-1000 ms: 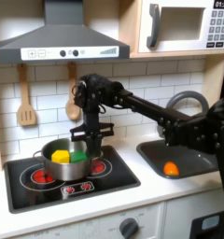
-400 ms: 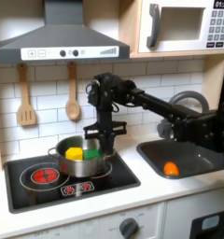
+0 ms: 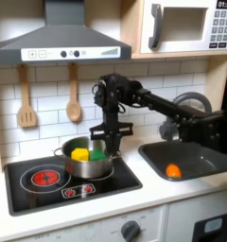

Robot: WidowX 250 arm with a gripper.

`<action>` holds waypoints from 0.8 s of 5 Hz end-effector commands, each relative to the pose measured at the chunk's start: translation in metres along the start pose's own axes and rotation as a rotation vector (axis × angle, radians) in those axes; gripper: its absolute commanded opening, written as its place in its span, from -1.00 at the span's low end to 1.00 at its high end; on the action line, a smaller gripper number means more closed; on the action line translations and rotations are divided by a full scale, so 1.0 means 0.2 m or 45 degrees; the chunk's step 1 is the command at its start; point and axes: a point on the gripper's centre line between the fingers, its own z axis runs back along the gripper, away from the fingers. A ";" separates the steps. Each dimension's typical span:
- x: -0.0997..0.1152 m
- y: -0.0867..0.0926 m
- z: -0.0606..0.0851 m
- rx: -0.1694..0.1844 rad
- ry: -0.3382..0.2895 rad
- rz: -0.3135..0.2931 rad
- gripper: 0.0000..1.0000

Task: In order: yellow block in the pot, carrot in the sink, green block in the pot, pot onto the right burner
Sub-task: 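Move the pot onto the right burner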

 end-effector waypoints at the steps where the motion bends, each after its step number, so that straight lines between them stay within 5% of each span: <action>1: 0.00 -0.04 0.00 0.002 -0.004 -0.018 -1.00; 2: 0.00 -0.05 0.00 0.003 -0.005 -0.026 -1.00; 3: -0.01 -0.05 0.02 -0.001 -0.005 -0.041 1.00; 4: -0.03 -0.07 0.06 0.000 -0.032 -0.051 1.00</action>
